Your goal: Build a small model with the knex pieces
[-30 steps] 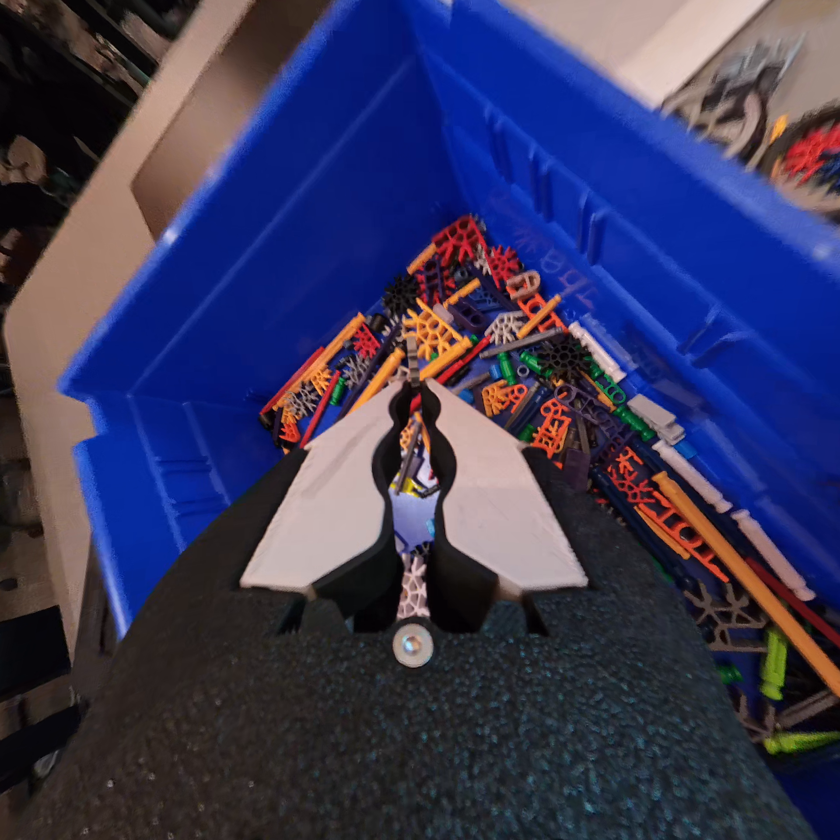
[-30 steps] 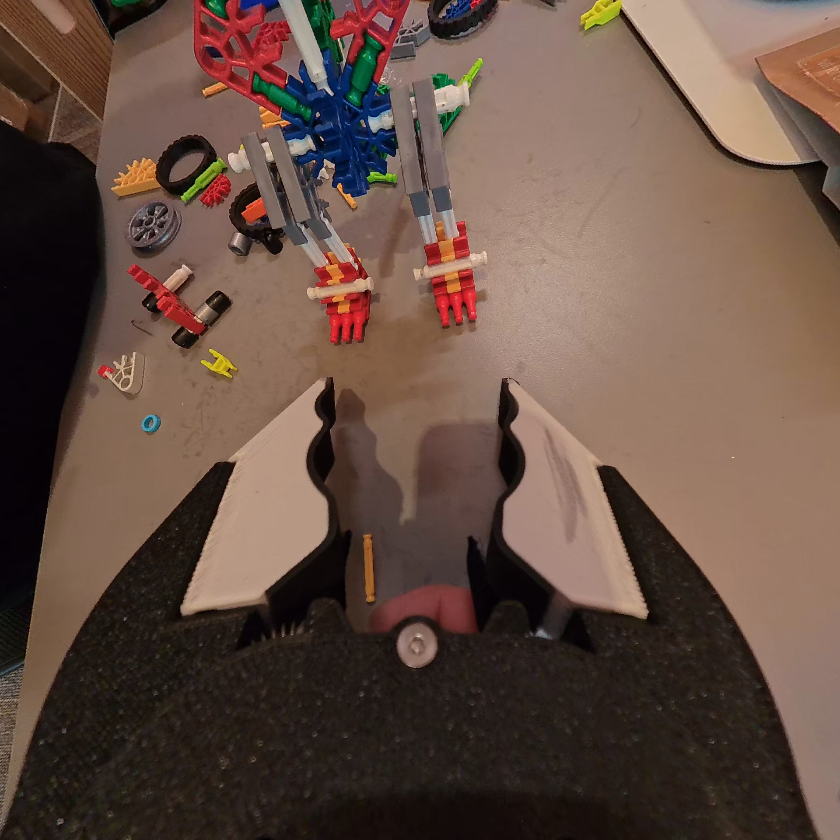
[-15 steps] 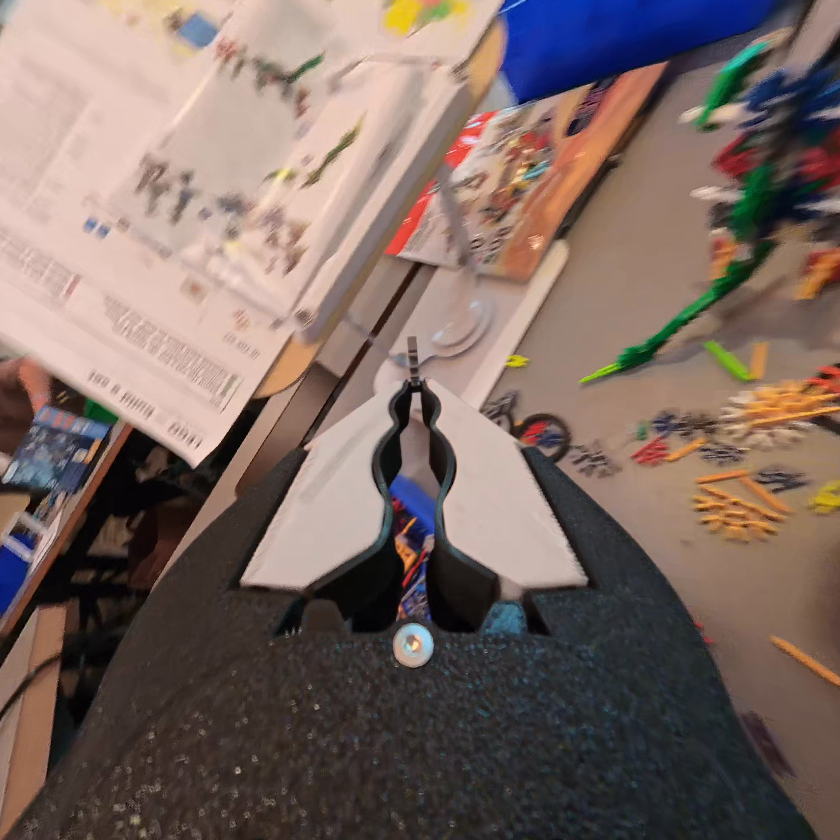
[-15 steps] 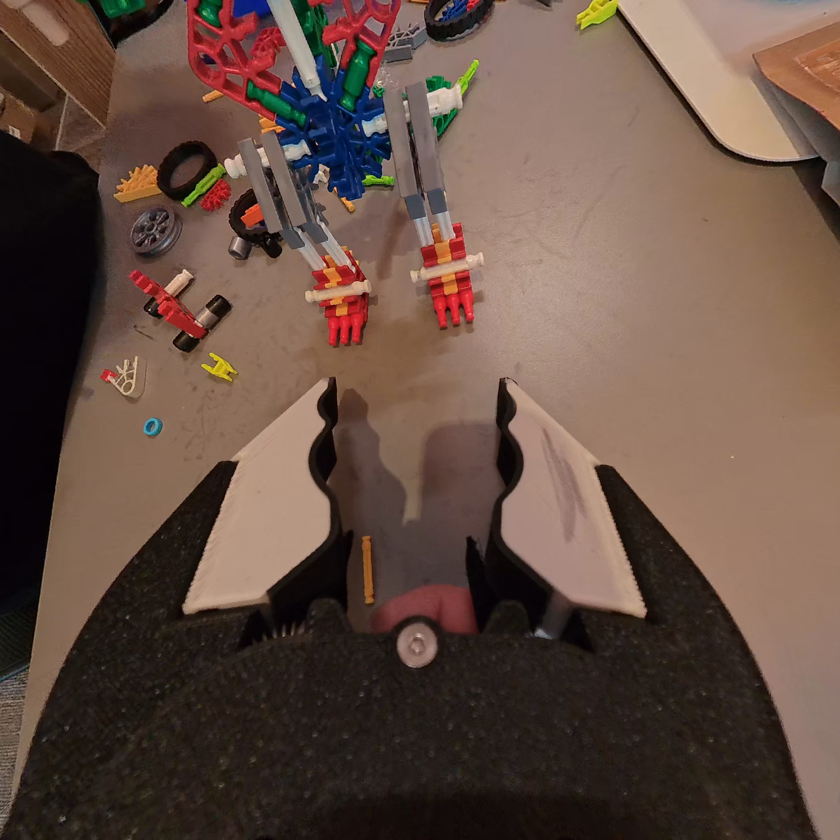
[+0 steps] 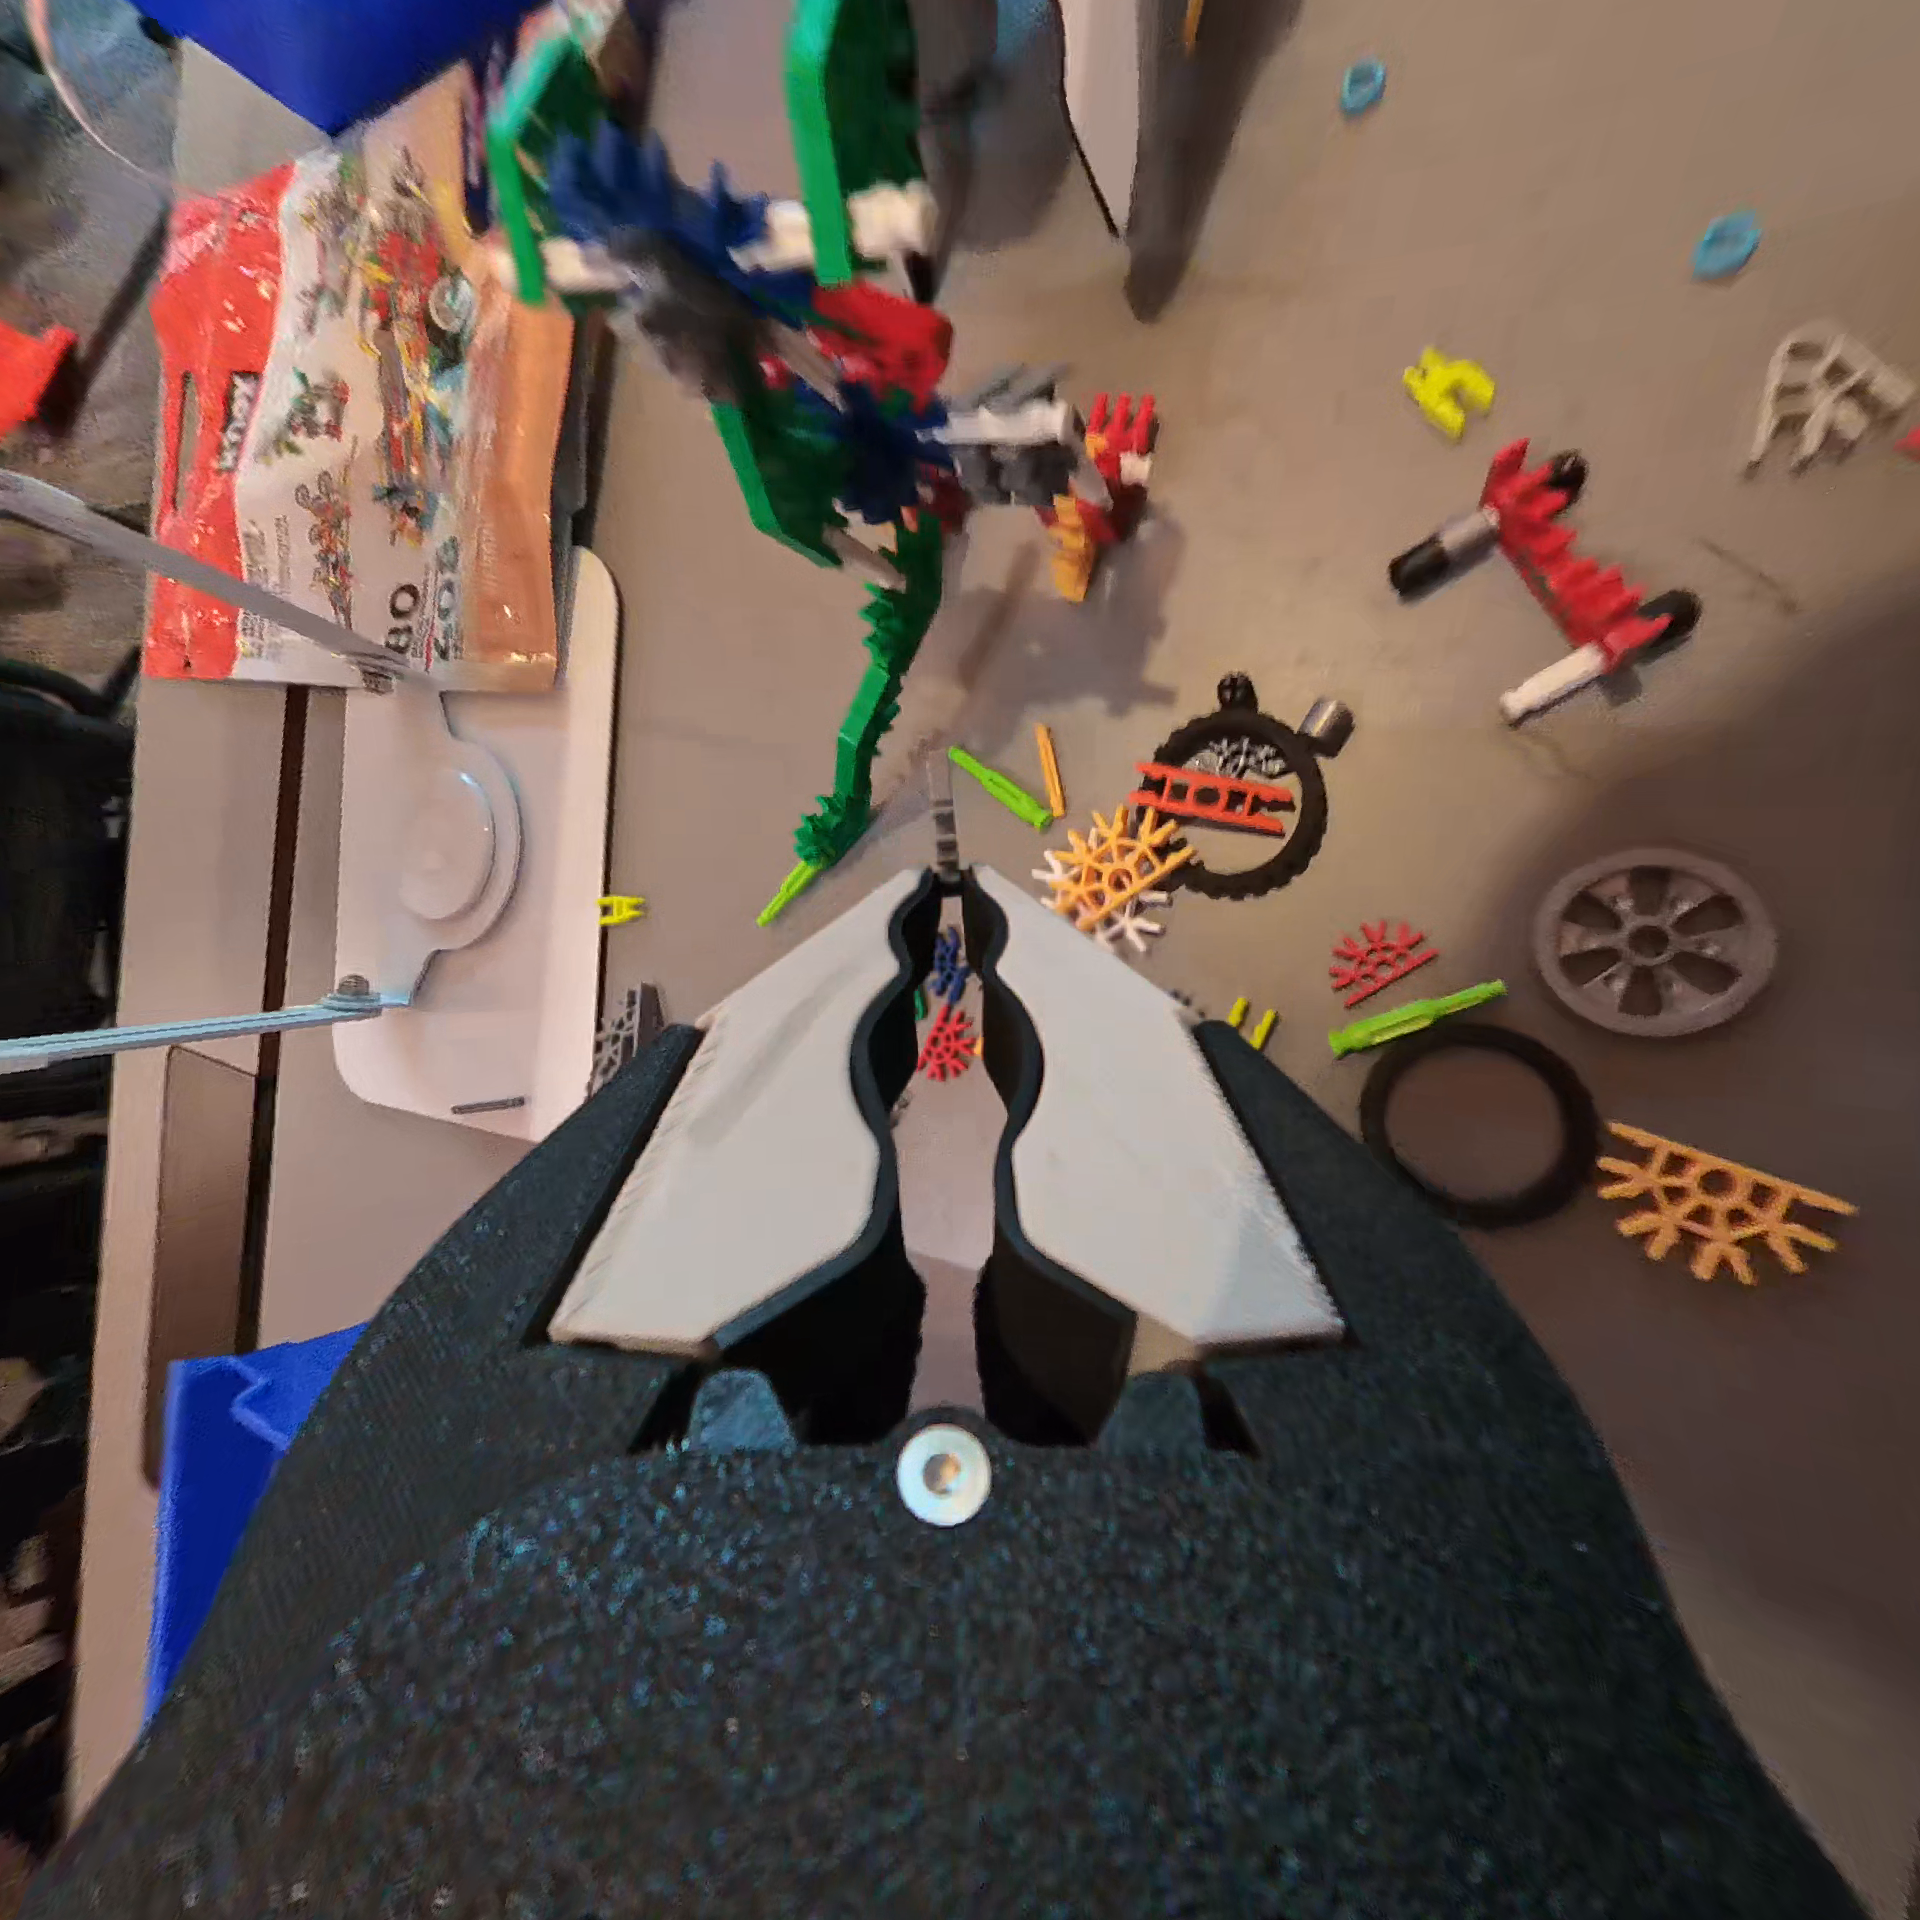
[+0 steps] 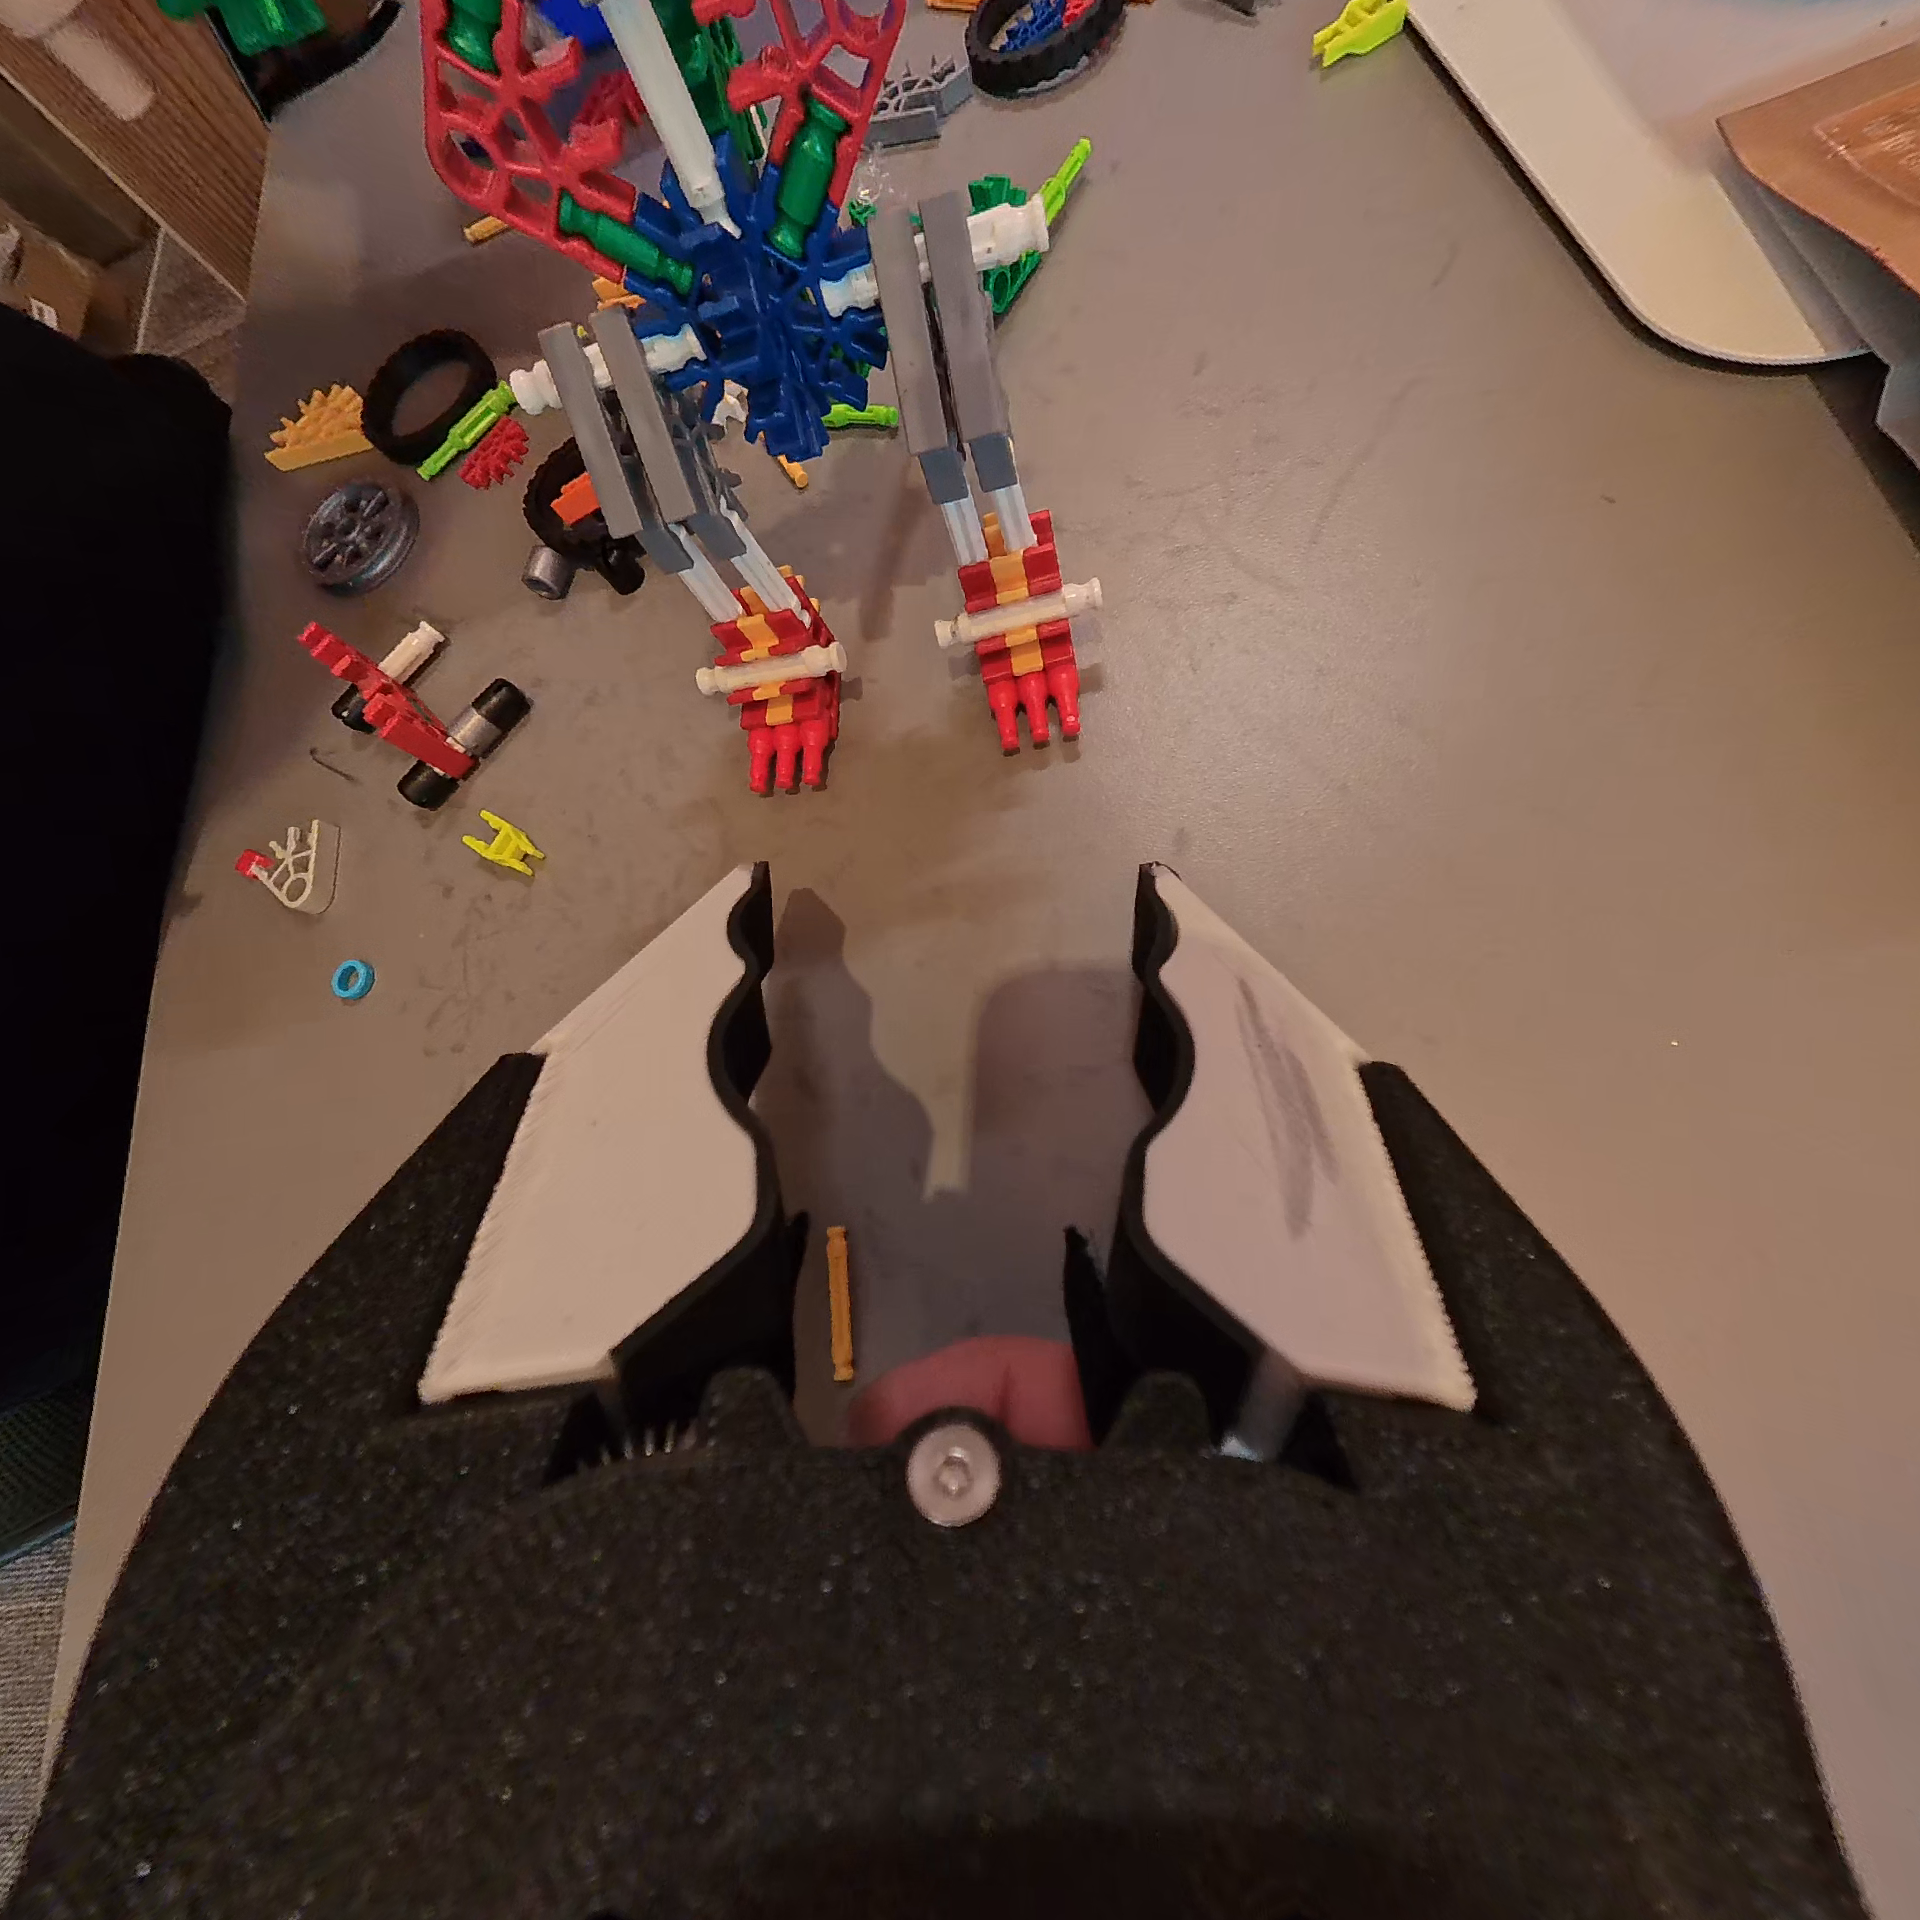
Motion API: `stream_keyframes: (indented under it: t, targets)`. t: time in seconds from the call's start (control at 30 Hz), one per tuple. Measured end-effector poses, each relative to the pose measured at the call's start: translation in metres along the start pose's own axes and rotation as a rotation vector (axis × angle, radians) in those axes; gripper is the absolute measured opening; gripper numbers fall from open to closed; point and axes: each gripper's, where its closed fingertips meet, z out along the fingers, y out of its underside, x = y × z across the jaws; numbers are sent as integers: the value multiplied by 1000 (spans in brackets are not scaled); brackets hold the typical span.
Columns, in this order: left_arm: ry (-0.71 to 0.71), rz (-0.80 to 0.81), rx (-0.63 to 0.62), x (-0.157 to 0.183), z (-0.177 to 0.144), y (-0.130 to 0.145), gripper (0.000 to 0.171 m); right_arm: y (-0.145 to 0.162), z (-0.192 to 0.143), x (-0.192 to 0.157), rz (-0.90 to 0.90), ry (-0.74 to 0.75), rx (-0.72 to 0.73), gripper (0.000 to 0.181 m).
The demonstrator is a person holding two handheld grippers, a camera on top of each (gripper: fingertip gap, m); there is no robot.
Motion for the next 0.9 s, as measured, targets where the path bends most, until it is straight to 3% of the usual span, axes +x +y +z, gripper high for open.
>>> stream_keyframes:
  t: [0.37,0.7,0.9]
  targets:
    - [81,68,-145,21,15,29,2,0,0,0,1,-1,1,69]
    - [103,56,-131,25,16,28,7,0,0,0,-3,2,0,69]
    - [67,7,-45,12,6,13,8,0,0,0,-4,2,-1,70]
